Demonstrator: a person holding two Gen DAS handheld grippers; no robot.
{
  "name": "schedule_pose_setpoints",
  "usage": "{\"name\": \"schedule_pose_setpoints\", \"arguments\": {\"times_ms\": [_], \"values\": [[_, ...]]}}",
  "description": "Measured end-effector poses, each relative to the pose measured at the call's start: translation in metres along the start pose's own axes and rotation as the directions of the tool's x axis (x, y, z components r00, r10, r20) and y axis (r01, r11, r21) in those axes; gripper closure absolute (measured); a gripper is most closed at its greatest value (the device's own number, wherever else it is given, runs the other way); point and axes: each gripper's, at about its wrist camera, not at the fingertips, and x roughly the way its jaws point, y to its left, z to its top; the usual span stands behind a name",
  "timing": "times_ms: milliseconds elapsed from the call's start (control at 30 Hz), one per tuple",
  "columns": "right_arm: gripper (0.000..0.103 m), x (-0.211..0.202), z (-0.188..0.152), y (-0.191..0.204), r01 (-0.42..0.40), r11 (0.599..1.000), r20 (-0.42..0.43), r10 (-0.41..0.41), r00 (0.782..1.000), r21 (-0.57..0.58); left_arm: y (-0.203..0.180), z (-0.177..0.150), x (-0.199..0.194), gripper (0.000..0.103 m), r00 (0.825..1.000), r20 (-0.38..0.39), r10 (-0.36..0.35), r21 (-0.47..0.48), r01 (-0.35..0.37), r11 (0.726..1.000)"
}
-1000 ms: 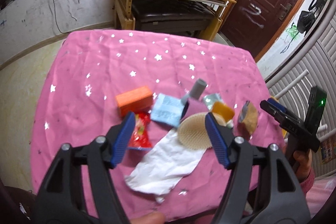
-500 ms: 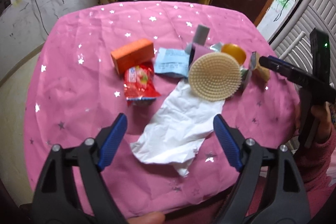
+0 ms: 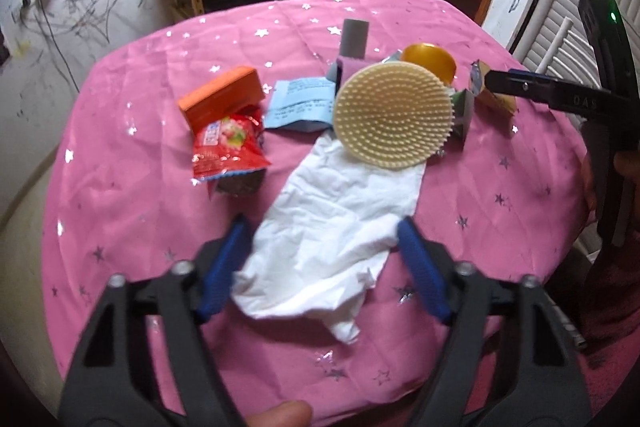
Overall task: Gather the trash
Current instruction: 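Grasp the white tissue with the left tool while the right tool grasps the brown biscuit wrapper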
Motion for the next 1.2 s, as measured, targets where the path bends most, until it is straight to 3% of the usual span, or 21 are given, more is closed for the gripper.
{"name": "schedule_pose_setpoints", "arguments": {"times_ms": [67,167,267,400,600,767,833,1000,1200], "values": [[0.019,0.0,-0.001,0.002,0.007,1.0,-0.001,-0.007,1.0,-0.01,-0.001,-0.001,-0.002,0.06,1.0,0.012,-0.004,0.009,0.004,1.0],[0.019,0.001,-0.001,0.006,0.015,1.0,-0.009,-0.016,1.0,-0.027,-0.003,-0.001,-0.004,0.083,0.999,0.018,-0.041,0.011,0.04,0.999],[0.019,0.003,-0.001,0.009,0.034,0.998,-0.018,-0.035,0.999,-0.047,-0.009,-0.002,-0.006,0.089,0.998,0.024,-0.051,0.022,0.051,0.998],[0.019,0.007,0.001,0.015,0.051,0.995,-0.029,-0.053,0.998,-0.081,-0.012,-0.001,-0.018,0.089,0.994,0.047,-0.1,0.014,0.099,0.995],[0.02,0.016,0.011,0.025,0.041,0.992,-0.038,-0.046,0.998,-0.123,-0.01,0.002,-0.049,0.089,0.99,0.12,-0.077,0.008,0.076,0.997],[0.053,0.025,0.011,0.031,0.062,0.987,-0.05,-0.07,0.996,-0.149,-0.001,0.001,-0.08,0.089,0.981,0.191,-0.041,-0.019,0.045,0.999],[0.081,0.024,0.012,0.028,0.044,0.99,-0.044,-0.051,0.998,-0.135,0.003,0.001,-0.09,0.089,0.976,0.214,-0.03,-0.029,0.037,0.999],[0.091,0.015,0.011,0.025,0.045,0.991,-0.007,-0.046,0.999,-0.128,0.011,0.001,-0.11,0.089,0.965,0.263,-0.014,-0.041,0.026,0.999],[0.092,-0.002,0.013,0.021,0.042,0.993,0.049,-0.037,0.998,-0.115,0.012,0.008,-0.121,0.089,0.955,0.296,-0.004,-0.049,0.019,0.999]]}}
